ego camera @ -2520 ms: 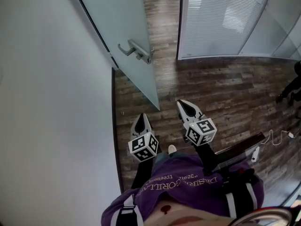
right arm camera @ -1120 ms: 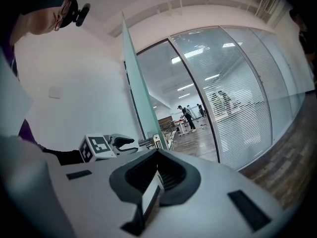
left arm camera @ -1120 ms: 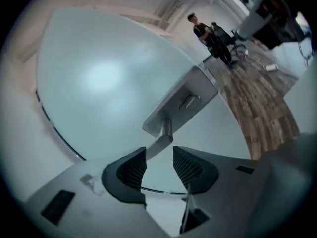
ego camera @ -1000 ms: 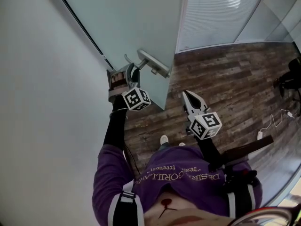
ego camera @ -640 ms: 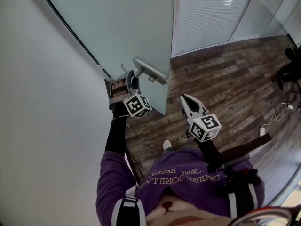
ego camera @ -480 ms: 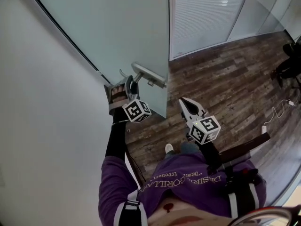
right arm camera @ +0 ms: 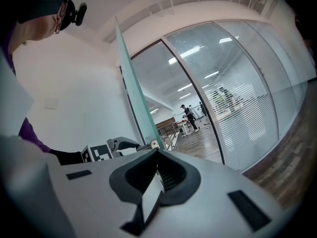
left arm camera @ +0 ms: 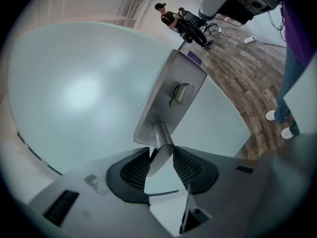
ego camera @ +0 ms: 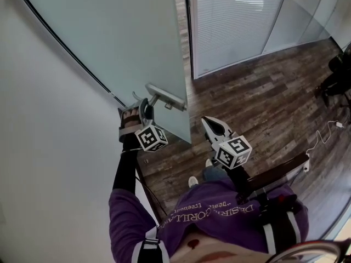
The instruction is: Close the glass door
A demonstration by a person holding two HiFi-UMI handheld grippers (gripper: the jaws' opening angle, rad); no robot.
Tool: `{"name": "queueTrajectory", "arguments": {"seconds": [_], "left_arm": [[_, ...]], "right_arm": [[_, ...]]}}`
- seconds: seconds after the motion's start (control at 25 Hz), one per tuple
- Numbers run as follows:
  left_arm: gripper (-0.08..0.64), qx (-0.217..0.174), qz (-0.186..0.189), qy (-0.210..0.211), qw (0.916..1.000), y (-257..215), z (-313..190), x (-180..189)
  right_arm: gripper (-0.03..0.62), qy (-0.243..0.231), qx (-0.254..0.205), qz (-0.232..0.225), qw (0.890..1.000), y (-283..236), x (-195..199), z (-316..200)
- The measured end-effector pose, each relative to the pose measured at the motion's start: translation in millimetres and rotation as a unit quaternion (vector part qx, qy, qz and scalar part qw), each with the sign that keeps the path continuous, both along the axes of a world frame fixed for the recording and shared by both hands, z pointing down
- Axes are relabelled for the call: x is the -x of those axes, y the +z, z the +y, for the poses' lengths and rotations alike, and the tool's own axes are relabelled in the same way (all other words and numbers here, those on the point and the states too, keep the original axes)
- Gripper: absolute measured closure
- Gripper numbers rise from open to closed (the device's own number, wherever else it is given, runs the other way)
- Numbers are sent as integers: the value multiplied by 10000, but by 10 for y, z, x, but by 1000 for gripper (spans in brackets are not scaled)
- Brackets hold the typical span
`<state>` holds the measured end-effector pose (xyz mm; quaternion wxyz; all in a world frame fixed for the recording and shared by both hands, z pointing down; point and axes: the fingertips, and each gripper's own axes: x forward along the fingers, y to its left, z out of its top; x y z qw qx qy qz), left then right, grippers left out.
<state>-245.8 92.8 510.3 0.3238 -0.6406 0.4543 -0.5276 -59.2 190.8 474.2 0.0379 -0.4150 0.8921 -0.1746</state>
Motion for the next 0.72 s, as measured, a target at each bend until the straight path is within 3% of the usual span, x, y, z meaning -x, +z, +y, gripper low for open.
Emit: {"name": "queueTrajectory", "arguments": {"seconds": [0.28,0.72], "left_arm": [[416,346,-151,-220,9990,-75,-336,-81],[416,430,-146,-518,9976,0,-717,-268]], "right_arm": [[595,-57,-153,-19,9999,-295,-278,-613],[595,-208,-83,0,9997,-150,-566,-931]]}}
